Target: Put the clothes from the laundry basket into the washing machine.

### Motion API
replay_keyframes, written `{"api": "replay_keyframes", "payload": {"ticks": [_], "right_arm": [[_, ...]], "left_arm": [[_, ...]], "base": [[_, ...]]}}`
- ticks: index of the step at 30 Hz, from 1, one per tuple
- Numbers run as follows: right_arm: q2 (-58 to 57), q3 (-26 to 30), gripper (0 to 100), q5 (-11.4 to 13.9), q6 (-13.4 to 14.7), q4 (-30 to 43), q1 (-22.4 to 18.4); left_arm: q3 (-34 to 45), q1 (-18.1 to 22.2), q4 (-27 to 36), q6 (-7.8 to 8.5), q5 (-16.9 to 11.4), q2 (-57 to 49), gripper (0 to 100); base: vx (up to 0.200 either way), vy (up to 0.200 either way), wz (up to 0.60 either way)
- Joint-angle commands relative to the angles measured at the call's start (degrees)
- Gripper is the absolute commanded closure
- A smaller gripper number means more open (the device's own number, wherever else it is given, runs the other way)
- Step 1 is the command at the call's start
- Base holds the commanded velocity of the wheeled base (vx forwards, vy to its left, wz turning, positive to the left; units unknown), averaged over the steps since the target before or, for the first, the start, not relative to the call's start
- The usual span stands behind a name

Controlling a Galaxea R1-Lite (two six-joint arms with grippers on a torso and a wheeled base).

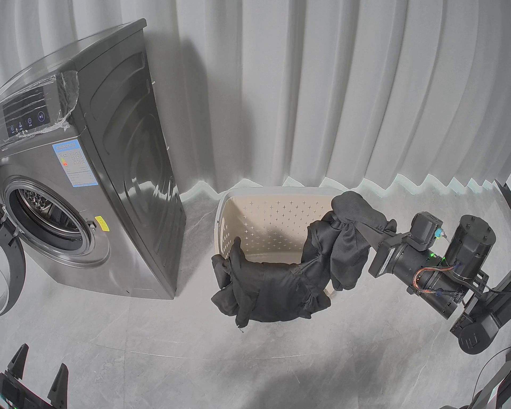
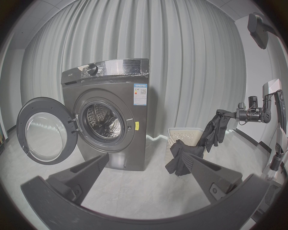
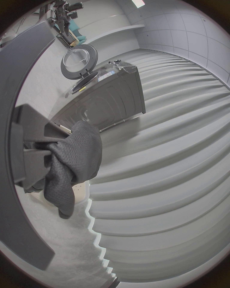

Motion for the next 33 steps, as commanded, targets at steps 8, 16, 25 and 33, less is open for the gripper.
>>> {"api": "replay_keyframes", "payload": {"ticks": [8,16,25,33], "right_arm": [[1.07,0.19,100,-0.28,-0.07,-0.06,0.51],[-0.07,0.1,100,-1.51,-0.16,0.03,0.6],[-0.34,-0.43,100,-3.62,-0.25,0.03,3.14],[0.1,-0.25,100,-3.62,-0.16,-0.06,3.85]], "left_arm": [[0.92,0.04,-0.04,-0.1,0.0,-1.01,0],[0.92,0.04,0.05,-0.02,-0.09,-1.01,0],[0.92,0.04,0.05,-0.02,-0.09,-1.01,0],[0.92,0.04,0.05,-0.02,-0.09,-1.01,0]], "base": [[0.0,0.175,0.0],[0.0,0.2,0.0],[0.0,0.2,0.0],[0.0,0.2,0.0]]}}
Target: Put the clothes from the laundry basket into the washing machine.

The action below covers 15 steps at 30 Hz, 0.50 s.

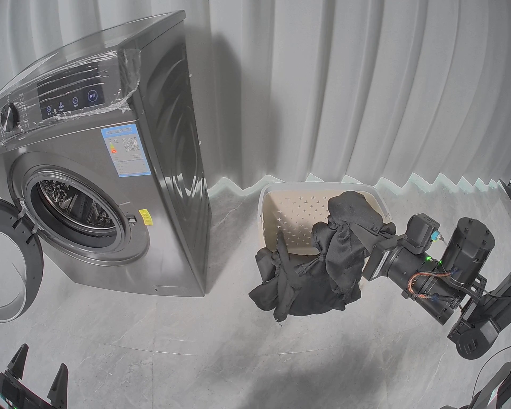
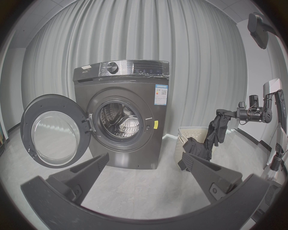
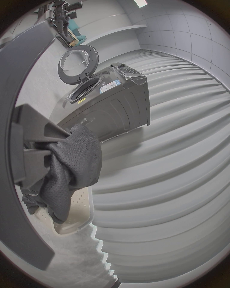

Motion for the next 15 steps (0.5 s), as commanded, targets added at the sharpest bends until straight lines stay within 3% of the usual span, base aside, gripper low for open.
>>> {"api": "replay_keyframes", "payload": {"ticks": [1,10,15], "right_arm": [[0.24,0.11,100,-0.02,-0.01,-0.04,0.29],[0.06,-0.24,100,-1.16,-0.01,-0.12,2.4],[-0.03,-0.24,100,-1.16,-0.01,-0.3,3.02]], "left_arm": [[0.92,0.04,0.0,0.03,-0.01,-1.01,0],[0.92,0.04,0.0,-0.05,-0.01,-1.01,0],[0.92,0.04,0.0,-0.05,0.07,-1.01,0]], "base": [[0.0,0.2,0.0],[0.0,0.2,0.0],[0.0,0.0,0.0]]}}
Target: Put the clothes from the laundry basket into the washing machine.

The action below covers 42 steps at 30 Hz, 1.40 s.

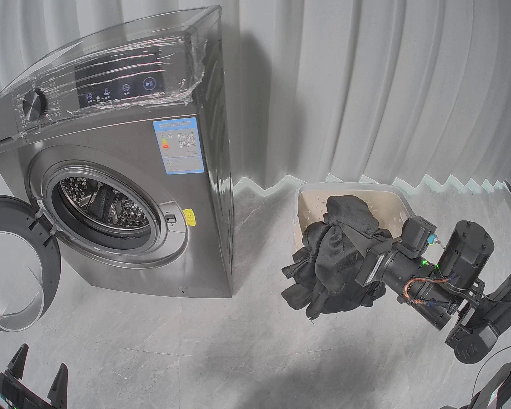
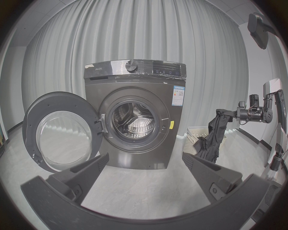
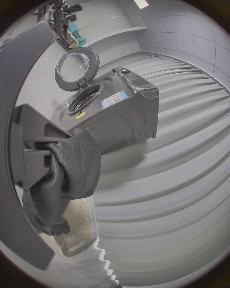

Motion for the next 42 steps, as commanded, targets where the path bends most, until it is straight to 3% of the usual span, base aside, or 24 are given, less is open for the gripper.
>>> {"api": "replay_keyframes", "payload": {"ticks": [1,25,42], "right_arm": [[-0.16,-0.11,100,-0.04,-0.01,-0.19,0.37],[-0.08,-0.37,100,0.05,-0.01,-0.63,0.55],[-0.08,-0.28,100,0.05,-0.01,-0.54,0.55]], "left_arm": [[0.92,0.04,0.0,-0.04,-0.04,-1.01,0],[0.92,0.04,0.0,-0.04,-0.04,-1.01,0],[0.92,0.04,0.0,-0.04,-0.04,-1.01,0]], "base": [[0.0,0.0,0.0],[-0.05,0.0,0.0],[0.0,0.2,0.0]]}}
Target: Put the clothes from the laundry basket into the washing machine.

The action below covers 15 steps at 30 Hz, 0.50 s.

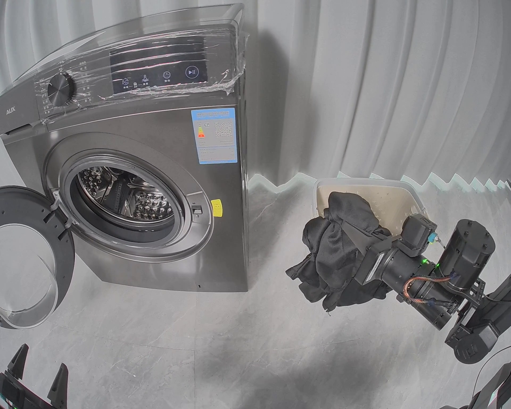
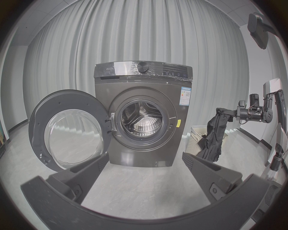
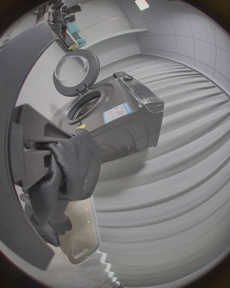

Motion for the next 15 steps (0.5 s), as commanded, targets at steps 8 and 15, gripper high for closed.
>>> {"api": "replay_keyframes", "payload": {"ticks": [8,15], "right_arm": [[0.02,0.18,100,-0.08,0.02,0.4,0.02],[0.02,0.1,100,-1.13,0.02,0.67,0.72]], "left_arm": [[0.92,0.04,0.0,-0.02,-0.01,-1.01,0],[0.92,0.04,0.0,-0.02,0.07,-1.01,0]], "base": [[0.0,0.2,0.0],[0.0,0.2,0.0]]}}
